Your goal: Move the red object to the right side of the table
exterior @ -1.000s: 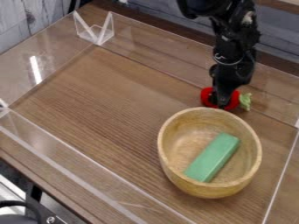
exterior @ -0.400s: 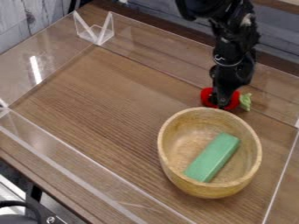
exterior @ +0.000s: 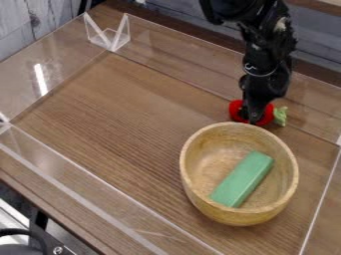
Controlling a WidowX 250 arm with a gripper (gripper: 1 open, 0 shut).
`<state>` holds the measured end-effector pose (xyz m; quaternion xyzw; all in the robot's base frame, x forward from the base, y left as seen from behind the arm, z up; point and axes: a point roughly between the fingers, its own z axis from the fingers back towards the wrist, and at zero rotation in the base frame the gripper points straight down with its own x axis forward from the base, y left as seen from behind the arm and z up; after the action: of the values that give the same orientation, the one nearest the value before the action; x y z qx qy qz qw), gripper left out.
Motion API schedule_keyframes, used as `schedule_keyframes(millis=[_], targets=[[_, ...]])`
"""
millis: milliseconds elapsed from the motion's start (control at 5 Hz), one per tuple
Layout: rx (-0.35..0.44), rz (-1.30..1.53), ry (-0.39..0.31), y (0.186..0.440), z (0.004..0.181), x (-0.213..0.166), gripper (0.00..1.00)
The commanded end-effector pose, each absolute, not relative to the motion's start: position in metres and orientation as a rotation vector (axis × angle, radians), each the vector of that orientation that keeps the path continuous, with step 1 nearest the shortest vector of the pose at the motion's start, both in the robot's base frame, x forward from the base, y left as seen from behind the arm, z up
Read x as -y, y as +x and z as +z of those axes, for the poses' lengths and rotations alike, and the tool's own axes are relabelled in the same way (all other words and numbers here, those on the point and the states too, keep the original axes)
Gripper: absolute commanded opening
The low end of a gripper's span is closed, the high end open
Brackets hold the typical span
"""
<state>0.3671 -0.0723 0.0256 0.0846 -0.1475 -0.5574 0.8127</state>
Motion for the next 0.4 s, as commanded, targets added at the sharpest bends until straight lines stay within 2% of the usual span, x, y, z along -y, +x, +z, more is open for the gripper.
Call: schedule_keyframes(millis=[0,200], targets=[[0.334,-1.214,0.172,0.3662,0.0208,0.0829,0.0],[0.335,-1.21,0.168,0.366,0.0191,0.0809,0.0]])
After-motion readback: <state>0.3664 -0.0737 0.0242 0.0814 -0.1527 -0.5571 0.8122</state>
